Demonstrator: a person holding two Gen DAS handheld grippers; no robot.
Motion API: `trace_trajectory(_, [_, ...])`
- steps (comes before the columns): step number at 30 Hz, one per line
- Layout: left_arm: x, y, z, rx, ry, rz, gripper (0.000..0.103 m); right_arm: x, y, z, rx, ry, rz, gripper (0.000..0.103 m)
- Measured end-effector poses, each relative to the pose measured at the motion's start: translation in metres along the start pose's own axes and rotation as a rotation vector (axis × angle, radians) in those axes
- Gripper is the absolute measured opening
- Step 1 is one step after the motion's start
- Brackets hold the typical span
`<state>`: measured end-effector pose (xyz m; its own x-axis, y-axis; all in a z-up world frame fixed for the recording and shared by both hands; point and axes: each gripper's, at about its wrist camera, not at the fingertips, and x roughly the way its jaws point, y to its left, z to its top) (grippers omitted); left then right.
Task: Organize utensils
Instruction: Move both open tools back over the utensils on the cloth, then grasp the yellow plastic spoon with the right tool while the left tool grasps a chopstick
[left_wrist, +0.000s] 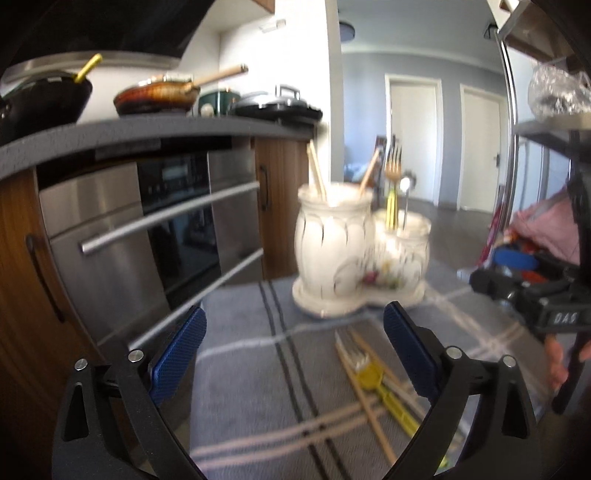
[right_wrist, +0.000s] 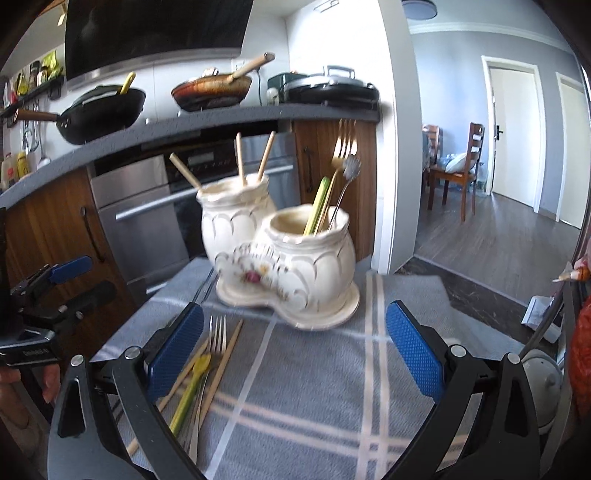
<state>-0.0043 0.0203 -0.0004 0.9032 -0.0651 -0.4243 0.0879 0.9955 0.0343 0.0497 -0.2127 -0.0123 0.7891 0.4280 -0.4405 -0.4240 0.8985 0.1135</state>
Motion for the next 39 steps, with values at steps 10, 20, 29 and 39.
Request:
trace_trajectory(10, [0.019,0.015,-0.035,-0.038,0.083,-0.036,0.096,0.011,0.024,-0.036,-0.017,0.136,0.072,0.090])
trace_trajectory(20, [0.018,0.008,-0.038,0.018,0.087,-0.063,0.096,0.030,0.073,-0.054,-0.090,0.321,0.192,0.018])
trace_trajectory(29, [0.022,0.017,-0.037,-0.029,0.115,-0.104,0.096,0.049,0.095,-0.061,-0.144,0.409,0.149,0.011])
trace_trajectory(39, [0.029,0.035,-0.038,-0.141,0.152,-0.155,0.096,0.060,0.100,-0.063,-0.158,0.441,0.141,0.013])
